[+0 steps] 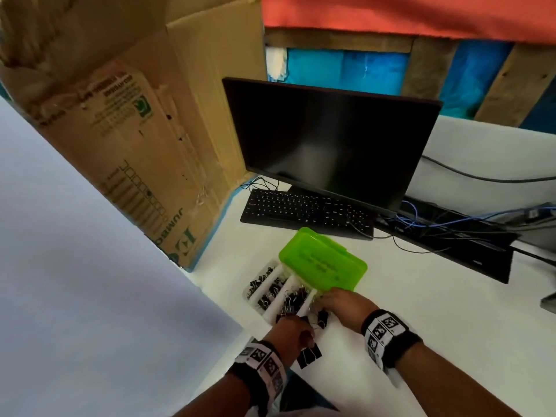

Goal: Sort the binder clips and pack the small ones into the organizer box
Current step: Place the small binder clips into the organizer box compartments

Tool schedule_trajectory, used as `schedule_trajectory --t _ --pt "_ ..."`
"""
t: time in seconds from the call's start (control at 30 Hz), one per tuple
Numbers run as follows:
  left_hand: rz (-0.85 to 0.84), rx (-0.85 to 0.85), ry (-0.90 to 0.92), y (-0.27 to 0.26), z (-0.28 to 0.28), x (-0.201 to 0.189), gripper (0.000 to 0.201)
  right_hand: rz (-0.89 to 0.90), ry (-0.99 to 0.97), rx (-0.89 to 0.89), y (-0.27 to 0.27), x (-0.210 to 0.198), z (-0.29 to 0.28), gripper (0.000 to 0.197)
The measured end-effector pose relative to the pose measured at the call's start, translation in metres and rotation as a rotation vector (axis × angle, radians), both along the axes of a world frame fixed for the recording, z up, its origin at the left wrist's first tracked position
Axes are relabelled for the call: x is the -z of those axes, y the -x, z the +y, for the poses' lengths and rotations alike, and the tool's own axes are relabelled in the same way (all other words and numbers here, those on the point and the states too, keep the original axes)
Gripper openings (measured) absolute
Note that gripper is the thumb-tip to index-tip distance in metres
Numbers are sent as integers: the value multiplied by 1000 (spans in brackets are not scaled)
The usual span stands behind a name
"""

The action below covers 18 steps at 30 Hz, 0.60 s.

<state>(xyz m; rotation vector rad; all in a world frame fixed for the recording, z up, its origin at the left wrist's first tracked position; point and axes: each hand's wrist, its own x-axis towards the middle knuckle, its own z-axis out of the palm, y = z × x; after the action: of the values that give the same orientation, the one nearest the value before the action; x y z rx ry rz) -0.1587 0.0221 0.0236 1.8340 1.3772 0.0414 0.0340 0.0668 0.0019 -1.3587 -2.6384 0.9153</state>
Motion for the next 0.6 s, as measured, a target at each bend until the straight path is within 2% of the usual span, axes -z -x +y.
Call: schedule_trajectory --t 0.1,0.2,0.27,0.43,0.6 --pt "16 -17 -65 -4 0 4 19 21 7 18 -4 4 -8 57" --pt "35 -27 -112 -4 1 9 38 45 34 4 -7 4 -15 57" --pt "37 -28 -159 -3 0 10 44 42 34 -8 -7 6 -18 59" --pt "-42 -78 -288 -4 -4 12 41 7 -47 6 -4 2 -11 54" --pt "89 -40 -320 -4 -4 7 34 -161 -66 20 1 3 -4 37"
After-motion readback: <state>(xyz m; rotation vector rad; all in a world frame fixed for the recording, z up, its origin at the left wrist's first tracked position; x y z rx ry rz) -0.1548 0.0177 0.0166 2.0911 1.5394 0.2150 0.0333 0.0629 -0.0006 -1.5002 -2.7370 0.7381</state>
